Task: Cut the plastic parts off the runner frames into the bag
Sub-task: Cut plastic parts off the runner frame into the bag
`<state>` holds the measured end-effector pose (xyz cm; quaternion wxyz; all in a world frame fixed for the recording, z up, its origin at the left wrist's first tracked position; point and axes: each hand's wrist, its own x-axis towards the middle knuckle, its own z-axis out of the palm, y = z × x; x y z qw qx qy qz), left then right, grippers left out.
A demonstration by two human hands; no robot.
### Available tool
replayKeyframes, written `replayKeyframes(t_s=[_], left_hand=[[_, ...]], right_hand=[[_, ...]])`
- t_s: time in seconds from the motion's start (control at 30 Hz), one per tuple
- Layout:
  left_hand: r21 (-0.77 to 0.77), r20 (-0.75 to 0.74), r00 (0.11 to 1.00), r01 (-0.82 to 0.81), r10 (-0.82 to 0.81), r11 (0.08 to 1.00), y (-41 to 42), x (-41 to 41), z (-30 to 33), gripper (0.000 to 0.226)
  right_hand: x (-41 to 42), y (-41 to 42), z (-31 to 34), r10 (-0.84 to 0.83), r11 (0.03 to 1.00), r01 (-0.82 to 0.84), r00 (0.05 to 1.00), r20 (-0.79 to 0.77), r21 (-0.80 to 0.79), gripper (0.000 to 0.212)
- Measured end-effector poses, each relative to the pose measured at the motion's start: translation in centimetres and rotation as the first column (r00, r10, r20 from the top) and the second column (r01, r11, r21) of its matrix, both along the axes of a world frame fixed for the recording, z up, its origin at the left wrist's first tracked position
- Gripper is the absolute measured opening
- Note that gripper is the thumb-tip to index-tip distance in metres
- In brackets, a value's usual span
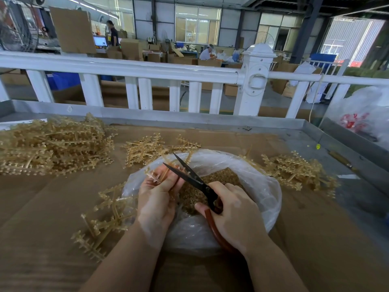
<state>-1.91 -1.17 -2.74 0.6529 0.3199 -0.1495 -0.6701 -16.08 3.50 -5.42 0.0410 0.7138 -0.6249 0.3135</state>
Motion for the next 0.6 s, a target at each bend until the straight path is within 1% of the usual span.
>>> replayKeyframes(t_s=[0.23, 0.37, 0.5, 0.6], left_hand=[[-0.059, 0.069, 0.998, -0.011, 0.015, 0.998, -0.08, -0.21, -0.27, 0.023], [-0.074, 0.074, 0.997, -0.013, 0.018, 0.997, -0.18, -0.20, -0.48, 0.023], [-0.071, 0.057, 0.998, 0.031, -0.027, 0.997, -0.25, -0.08, -0.59, 0.023], [-0.085, 0.035, 0.996, 0.084, -0.081, 0.993, -0.40, -0.01, -0.78, 0.018]], right_hand=[[-0.04, 0.06, 0.27, 0.022, 1.000, -0.023, 1.000, 0.013, 0.021, 0.048], [-0.09, 0.07, 0.34, 0.034, 0.999, -0.034, 0.999, 0.004, 0.036, 0.046], [-0.11, 0.03, 0.39, 0.031, 0.999, -0.031, 1.000, 0.003, 0.036, 0.046], [-0.05, 0.07, 0.43, 0.034, 0.999, -0.034, 0.999, 0.012, 0.027, 0.045]])
